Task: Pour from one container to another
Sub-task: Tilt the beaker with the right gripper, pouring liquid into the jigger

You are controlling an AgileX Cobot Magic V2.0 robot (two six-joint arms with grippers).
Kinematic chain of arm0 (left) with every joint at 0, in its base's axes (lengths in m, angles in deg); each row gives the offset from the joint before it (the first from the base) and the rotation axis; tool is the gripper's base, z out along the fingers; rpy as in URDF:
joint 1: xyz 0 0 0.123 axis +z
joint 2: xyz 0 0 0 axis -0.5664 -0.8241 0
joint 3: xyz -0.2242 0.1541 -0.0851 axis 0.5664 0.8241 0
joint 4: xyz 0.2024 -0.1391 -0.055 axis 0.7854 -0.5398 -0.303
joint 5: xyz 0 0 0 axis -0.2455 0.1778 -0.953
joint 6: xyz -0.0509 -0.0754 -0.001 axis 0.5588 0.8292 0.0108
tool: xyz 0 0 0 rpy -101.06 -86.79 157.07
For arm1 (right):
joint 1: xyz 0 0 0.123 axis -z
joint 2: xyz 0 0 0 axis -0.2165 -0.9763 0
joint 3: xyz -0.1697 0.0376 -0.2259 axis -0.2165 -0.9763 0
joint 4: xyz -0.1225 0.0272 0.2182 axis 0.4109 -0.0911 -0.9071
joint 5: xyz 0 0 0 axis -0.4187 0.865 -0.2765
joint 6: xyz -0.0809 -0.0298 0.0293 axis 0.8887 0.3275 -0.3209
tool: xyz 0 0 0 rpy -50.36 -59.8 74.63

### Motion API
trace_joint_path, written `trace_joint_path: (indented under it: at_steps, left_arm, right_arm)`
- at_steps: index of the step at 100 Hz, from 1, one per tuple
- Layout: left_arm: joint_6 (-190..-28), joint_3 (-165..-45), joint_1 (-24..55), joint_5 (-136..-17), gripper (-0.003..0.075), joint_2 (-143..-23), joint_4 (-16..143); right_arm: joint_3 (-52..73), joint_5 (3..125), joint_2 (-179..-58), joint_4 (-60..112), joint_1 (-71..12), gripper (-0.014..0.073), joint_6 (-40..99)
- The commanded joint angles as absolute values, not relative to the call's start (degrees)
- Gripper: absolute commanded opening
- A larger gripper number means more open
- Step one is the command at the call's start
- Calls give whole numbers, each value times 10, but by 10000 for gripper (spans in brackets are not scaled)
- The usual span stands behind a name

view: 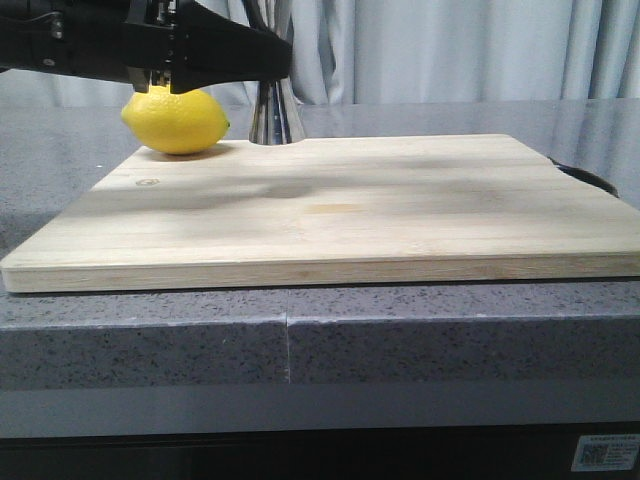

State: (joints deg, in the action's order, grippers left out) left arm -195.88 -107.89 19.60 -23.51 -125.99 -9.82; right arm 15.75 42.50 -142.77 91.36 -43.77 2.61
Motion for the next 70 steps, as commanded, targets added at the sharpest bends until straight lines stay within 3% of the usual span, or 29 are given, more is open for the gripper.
trace_joint_path:
  at_steps: [1, 70]
  left_arm:
    - [-1953, -1095, 191, -197, 59, -1237, -134]
    - [-1953, -1095, 191, -197, 59, -1237, -131]
  right_arm:
    - [179, 393, -1401, 923, -439, 216, 27]
    - [179, 394, -1401, 984, -439, 216, 27]
